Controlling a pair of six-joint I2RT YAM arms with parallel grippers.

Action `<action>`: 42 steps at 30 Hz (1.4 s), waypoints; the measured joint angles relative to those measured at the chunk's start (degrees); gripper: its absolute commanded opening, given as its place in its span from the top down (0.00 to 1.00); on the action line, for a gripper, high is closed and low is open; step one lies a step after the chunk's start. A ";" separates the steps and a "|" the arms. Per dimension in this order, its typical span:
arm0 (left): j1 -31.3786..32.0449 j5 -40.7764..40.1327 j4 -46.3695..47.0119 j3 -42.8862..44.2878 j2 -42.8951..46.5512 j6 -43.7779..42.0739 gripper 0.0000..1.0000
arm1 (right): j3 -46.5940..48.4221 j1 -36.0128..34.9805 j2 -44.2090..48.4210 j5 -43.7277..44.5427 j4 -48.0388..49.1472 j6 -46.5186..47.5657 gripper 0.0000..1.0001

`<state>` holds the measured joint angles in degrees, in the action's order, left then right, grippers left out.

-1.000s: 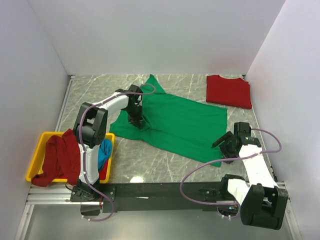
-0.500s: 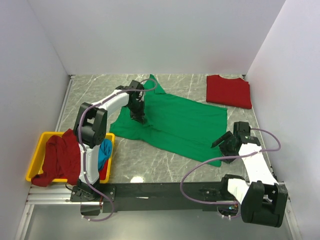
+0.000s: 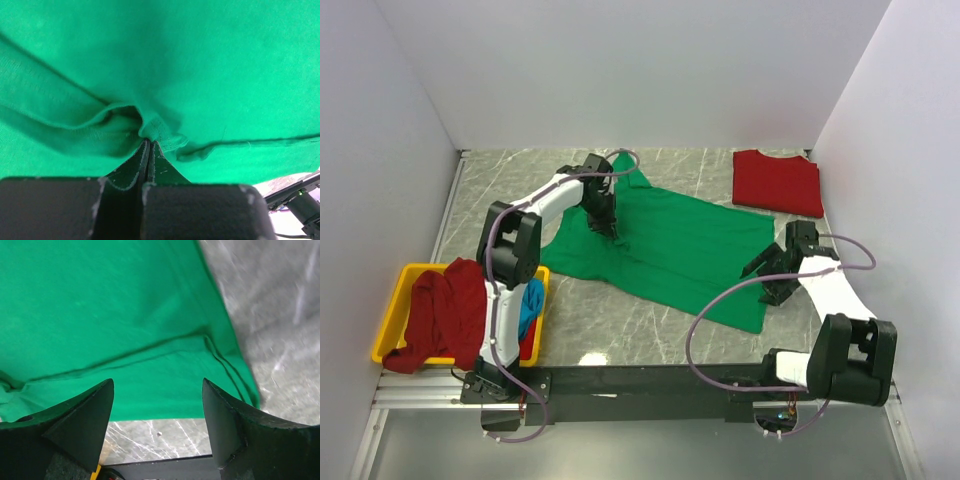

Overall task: Fold and stack the t-shirts
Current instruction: Fold the tshirt

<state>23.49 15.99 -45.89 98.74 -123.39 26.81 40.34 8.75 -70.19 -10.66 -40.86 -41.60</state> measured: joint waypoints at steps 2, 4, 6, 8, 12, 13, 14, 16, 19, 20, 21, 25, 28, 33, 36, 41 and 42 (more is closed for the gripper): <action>0.09 0.46 0.02 1.18 -1.27 -0.02 0.99 | 1.22 -0.15 -1.31 -0.17 0.48 0.50 0.23; 0.33 0.70 -0.04 2.62 -2.60 -0.09 1.00 | 1.88 -0.28 -2.21 -0.46 0.90 0.83 0.23; 0.61 0.72 -0.02 3.82 -3.58 -0.13 1.00 | 2.08 -0.37 -2.69 -0.66 1.07 1.09 0.23; 1.05 0.72 0.00 4.48 -4.11 -0.11 1.00 | 2.10 -0.48 -3.21 -0.96 1.11 1.33 0.23; 1.84 0.68 0.00 5.05 -4.83 -0.02 1.00 | 2.10 -0.76 -3.78 -1.25 1.16 1.77 0.23; 2.01 0.66 0.04 5.11 -4.87 0.02 0.99 | 2.10 -0.83 -3.89 -1.29 1.22 1.86 0.23; 2.12 0.68 0.11 5.11 -4.87 0.04 0.99 | 2.10 -0.90 -3.96 -1.33 1.29 1.95 0.23; 2.34 0.68 0.59 5.11 -4.87 0.09 0.95 | 2.10 -1.05 -4.00 -1.44 1.36 2.14 0.23; 2.58 0.68 1.46 5.11 -4.87 0.76 0.87 | 2.10 -1.18 -4.00 -1.42 1.42 2.51 0.23; 2.64 0.68 1.95 5.11 -4.87 1.09 0.85 | 2.10 -1.18 -4.00 -1.42 1.40 2.58 0.23; 2.71 0.70 2.45 5.11 -4.87 1.42 0.82 | 2.10 -1.20 -3.98 -1.42 1.42 2.69 0.23; 2.86 1.01 4.85 5.11 -4.81 2.86 0.64 | 2.10 -1.27 -3.82 -1.42 1.42 3.13 0.23; 2.86 1.60 6.84 5.18 -4.46 4.24 0.50 | 2.10 -1.27 -3.74 -1.44 1.46 3.48 0.23; 2.86 1.51 10.45 3.76 -0.35 5.84 0.33 | 2.10 -1.29 -2.93 -1.42 1.46 4.09 0.23; 2.56 -0.13 12.90 -1.01 5.73 5.88 0.26 | 2.10 -1.33 -1.64 -1.42 1.55 4.28 0.23; 0.94 -2.40 16.02 -9.35 13.51 6.08 0.23 | 2.10 -1.51 -1.25 -1.44 2.60 4.94 0.23; 0.31 -2.91 16.48 -10.91 14.40 6.14 0.22 | 2.12 -1.51 -1.42 -1.44 2.84 5.11 0.23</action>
<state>23.79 13.08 -29.41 87.83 -108.99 32.95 42.46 7.25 -71.61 -12.10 -38.02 -36.49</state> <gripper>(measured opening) 0.765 0.774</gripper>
